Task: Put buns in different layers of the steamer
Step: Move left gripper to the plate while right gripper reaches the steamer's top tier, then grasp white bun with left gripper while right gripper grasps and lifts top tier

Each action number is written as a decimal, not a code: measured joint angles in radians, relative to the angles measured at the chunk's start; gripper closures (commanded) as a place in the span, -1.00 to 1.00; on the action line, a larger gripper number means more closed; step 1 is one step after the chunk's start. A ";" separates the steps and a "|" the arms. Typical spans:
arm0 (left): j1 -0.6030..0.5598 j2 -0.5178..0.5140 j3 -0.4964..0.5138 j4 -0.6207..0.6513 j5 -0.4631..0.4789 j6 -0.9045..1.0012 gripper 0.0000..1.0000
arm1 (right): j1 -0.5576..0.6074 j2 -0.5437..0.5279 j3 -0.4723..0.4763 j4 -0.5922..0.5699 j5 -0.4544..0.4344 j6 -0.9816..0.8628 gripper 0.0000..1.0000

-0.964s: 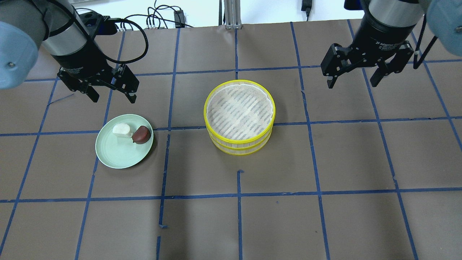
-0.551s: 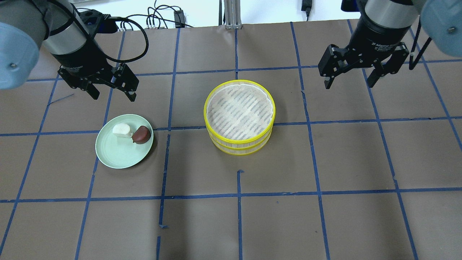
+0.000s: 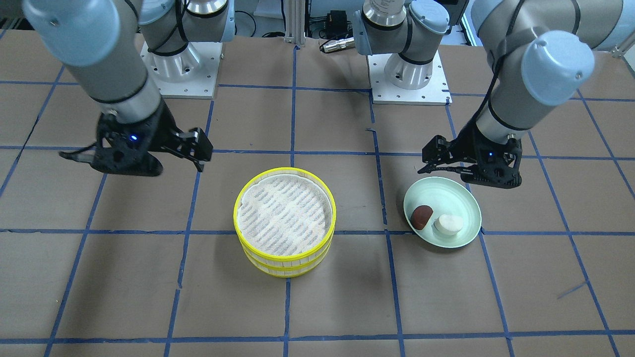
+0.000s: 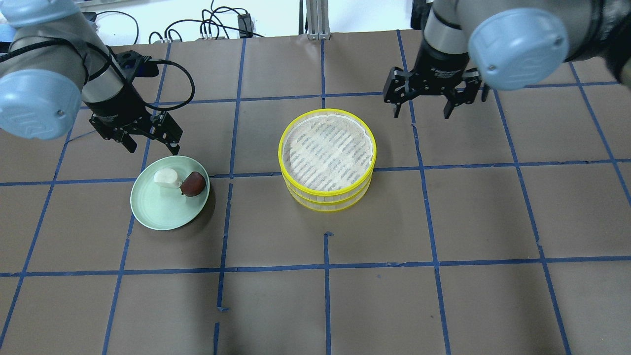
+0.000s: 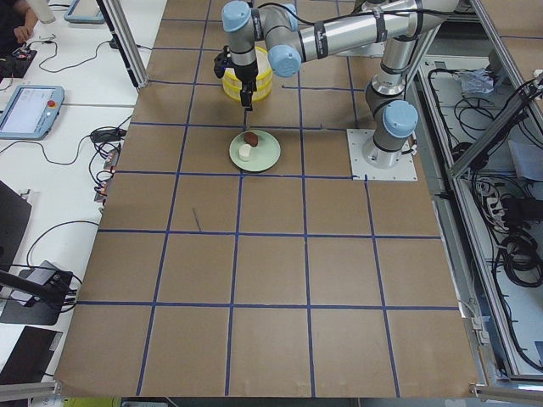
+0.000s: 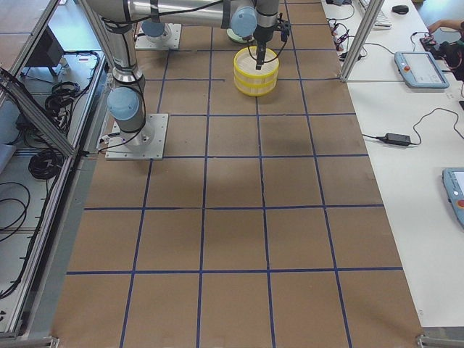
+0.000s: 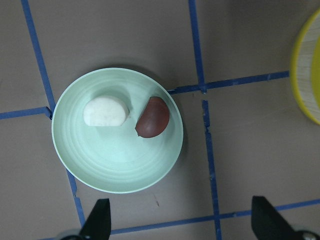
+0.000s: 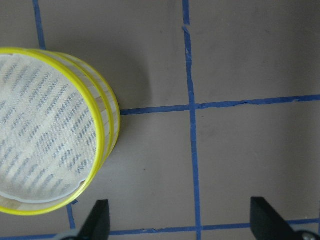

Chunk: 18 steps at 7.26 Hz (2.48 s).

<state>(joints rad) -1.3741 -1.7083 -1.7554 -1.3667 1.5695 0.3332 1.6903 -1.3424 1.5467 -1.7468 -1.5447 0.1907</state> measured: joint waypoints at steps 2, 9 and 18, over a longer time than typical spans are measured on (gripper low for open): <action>0.032 -0.100 -0.042 0.116 0.001 0.034 -1.00 | 0.045 0.095 0.037 -0.134 0.000 0.033 -1.00; 0.053 -0.283 -0.065 0.303 0.060 0.037 -0.01 | 0.087 0.158 0.128 -0.304 0.007 0.060 0.91; -0.152 -0.131 0.056 0.224 0.060 -0.105 0.95 | -0.240 -0.049 0.102 -0.026 0.063 -0.116 0.93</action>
<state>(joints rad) -1.5265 -1.8388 -1.6998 -1.1430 1.6298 0.2284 1.4505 -1.3910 1.6486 -1.7732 -1.4822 0.0748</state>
